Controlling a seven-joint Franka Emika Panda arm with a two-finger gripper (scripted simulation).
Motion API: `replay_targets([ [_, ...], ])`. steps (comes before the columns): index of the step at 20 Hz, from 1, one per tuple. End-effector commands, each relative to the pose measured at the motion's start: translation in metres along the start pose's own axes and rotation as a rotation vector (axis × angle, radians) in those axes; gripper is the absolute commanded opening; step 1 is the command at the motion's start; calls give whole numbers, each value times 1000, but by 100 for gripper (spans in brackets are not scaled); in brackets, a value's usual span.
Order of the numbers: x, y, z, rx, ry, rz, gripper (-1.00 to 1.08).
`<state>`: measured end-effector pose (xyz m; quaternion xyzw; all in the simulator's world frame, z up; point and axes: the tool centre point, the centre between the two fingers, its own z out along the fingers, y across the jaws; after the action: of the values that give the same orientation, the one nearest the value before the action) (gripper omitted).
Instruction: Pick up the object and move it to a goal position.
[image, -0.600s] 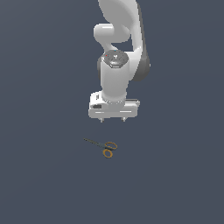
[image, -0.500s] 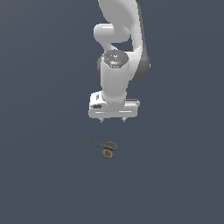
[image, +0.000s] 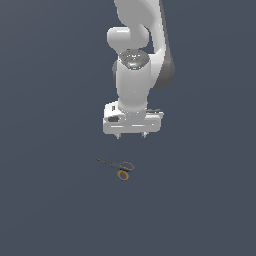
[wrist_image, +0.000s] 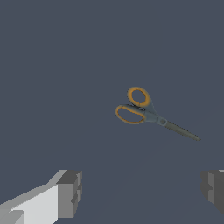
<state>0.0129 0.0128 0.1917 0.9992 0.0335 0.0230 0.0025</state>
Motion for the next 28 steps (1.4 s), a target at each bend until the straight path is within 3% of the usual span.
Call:
replay_targets([
  [1, 0, 0, 0, 1, 0, -1, 100],
  [14, 5, 10, 16, -5, -7, -111, 100],
  [28, 16, 39, 63, -5, -28, -426, 100],
])
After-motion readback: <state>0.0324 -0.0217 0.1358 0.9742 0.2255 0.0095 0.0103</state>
